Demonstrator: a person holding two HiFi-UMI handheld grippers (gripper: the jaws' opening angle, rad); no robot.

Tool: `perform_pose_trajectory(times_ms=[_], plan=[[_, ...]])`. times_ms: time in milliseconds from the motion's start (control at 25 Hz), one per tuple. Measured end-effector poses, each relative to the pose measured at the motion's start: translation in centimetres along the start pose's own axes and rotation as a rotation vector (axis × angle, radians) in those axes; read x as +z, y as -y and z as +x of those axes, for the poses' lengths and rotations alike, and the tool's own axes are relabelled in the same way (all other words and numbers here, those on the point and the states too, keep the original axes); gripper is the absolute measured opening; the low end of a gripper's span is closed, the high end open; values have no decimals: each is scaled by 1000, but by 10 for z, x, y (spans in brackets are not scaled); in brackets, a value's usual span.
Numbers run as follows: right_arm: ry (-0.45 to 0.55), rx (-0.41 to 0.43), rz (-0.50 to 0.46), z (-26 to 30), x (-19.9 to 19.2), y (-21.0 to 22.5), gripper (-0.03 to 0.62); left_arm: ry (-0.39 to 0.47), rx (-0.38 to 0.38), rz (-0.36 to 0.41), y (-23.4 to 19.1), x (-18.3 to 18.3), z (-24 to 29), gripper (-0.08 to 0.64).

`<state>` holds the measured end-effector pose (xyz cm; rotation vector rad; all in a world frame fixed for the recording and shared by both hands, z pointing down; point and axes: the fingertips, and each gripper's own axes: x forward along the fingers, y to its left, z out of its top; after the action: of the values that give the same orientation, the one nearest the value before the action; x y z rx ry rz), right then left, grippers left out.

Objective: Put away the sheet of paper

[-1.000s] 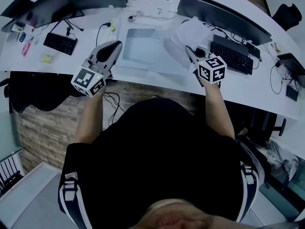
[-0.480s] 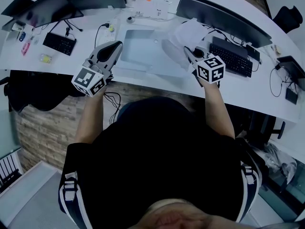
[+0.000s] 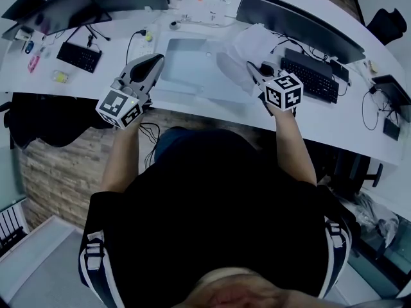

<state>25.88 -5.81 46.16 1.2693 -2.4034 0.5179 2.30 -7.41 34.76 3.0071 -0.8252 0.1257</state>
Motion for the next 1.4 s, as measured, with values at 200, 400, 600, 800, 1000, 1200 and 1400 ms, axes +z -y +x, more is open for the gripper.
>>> perform_pose_trajectory(times_ms=[200, 400, 600, 800, 1000, 1200, 1400], plan=[[-4, 7, 0, 0, -3, -4, 14, 1, 10, 5, 1, 1, -10, 21], [-15, 21, -16, 7, -2, -15, 14, 1, 32, -6, -6, -1, -21, 21], [-31, 36, -12, 19, -4, -23, 14, -3, 32, -21, -14, -7, -26, 21], [-44, 36, 2, 24, -6, -28, 14, -17, 25, -27, -27, -12, -30, 21], [-55, 22, 29, 26, -9, -25, 14, -9, 20, -28, -42, -9, -29, 21], [-66, 13, 55, 30, -16, -29, 14, -11, -2, -27, -51, -12, -26, 21], [-77, 13, 66, 37, -17, -29, 14, -10, -3, -28, -63, -13, -25, 21]])
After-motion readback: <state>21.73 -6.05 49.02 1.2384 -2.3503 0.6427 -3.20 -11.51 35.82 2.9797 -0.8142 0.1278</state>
